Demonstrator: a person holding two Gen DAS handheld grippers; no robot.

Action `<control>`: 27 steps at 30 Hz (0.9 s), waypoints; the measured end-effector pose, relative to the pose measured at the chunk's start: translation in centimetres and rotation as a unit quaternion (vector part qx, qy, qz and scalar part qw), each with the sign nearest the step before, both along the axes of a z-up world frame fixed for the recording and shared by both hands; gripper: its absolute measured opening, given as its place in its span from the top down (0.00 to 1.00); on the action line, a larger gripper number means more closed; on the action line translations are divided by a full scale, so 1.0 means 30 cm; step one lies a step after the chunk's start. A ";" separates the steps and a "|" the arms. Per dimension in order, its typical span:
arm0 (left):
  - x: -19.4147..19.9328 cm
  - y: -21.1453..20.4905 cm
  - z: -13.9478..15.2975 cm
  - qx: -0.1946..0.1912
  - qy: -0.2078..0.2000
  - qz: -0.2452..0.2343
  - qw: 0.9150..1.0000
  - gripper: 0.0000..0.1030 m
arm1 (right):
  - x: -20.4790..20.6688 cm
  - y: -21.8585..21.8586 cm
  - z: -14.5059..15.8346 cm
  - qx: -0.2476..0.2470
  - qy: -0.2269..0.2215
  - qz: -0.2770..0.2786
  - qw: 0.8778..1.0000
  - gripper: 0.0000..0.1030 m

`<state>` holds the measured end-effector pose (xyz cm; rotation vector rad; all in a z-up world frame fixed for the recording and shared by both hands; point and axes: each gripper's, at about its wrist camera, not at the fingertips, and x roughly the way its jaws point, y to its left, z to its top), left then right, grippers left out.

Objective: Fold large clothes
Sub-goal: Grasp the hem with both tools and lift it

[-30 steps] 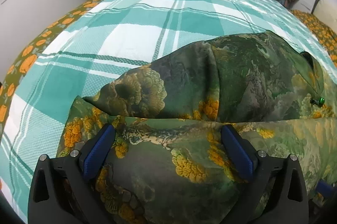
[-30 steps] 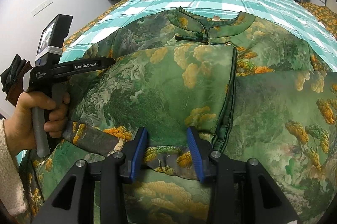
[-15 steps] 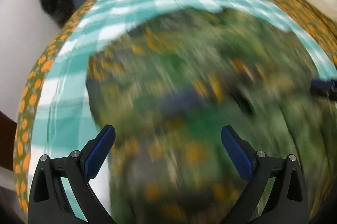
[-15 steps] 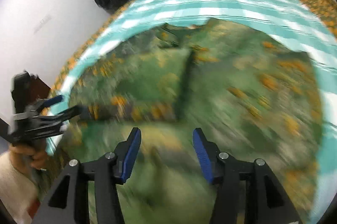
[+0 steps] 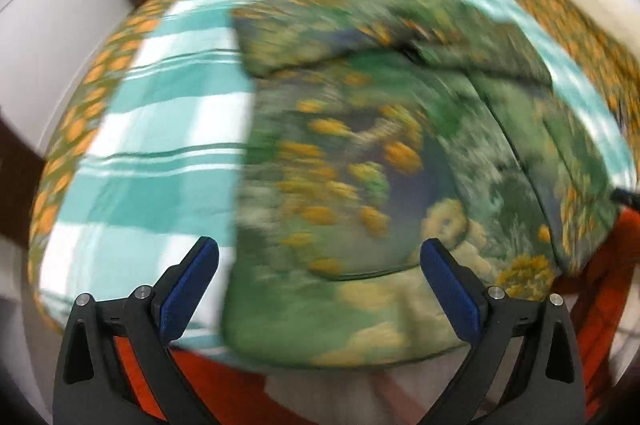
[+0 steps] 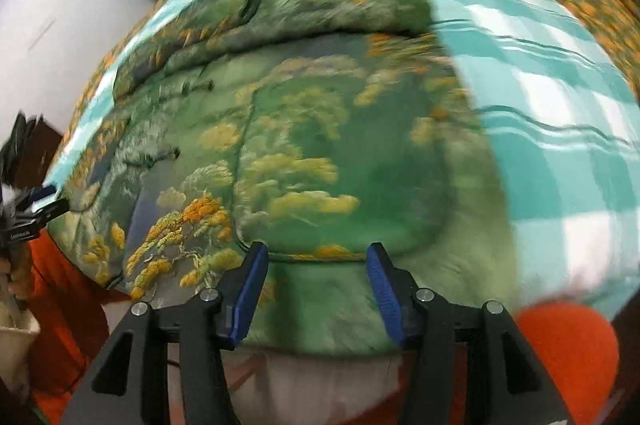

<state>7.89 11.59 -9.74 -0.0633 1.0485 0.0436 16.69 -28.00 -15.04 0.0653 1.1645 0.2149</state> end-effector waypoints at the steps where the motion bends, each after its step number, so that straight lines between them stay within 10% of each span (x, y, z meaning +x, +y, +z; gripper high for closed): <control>1: -0.010 0.046 -0.002 -0.011 0.000 0.015 1.000 0.02 | 0.000 -0.056 0.026 0.000 -0.007 -0.011 1.000 0.47; 4: -0.010 0.143 -0.057 -0.053 0.033 0.045 0.997 0.02 | -0.005 -0.201 0.047 -0.015 -0.006 -0.050 0.999 0.29; 13: -0.001 0.082 -0.208 -0.123 0.094 -0.001 0.988 0.03 | 0.117 -0.317 -0.120 0.082 0.104 -0.057 0.990 0.29; 17: -0.002 0.041 -0.198 -0.110 0.117 -0.016 0.987 0.28 | 0.119 -0.249 -0.163 0.050 0.123 -0.017 0.991 0.29; 21: -0.011 0.044 -0.172 -0.103 0.123 -0.012 0.987 0.73 | 0.093 -0.213 -0.110 0.053 0.111 0.010 0.992 0.64; 27: -0.020 0.076 -0.062 -0.136 0.100 -0.005 0.986 0.89 | 0.069 -0.169 -0.005 0.073 0.077 0.016 0.994 0.86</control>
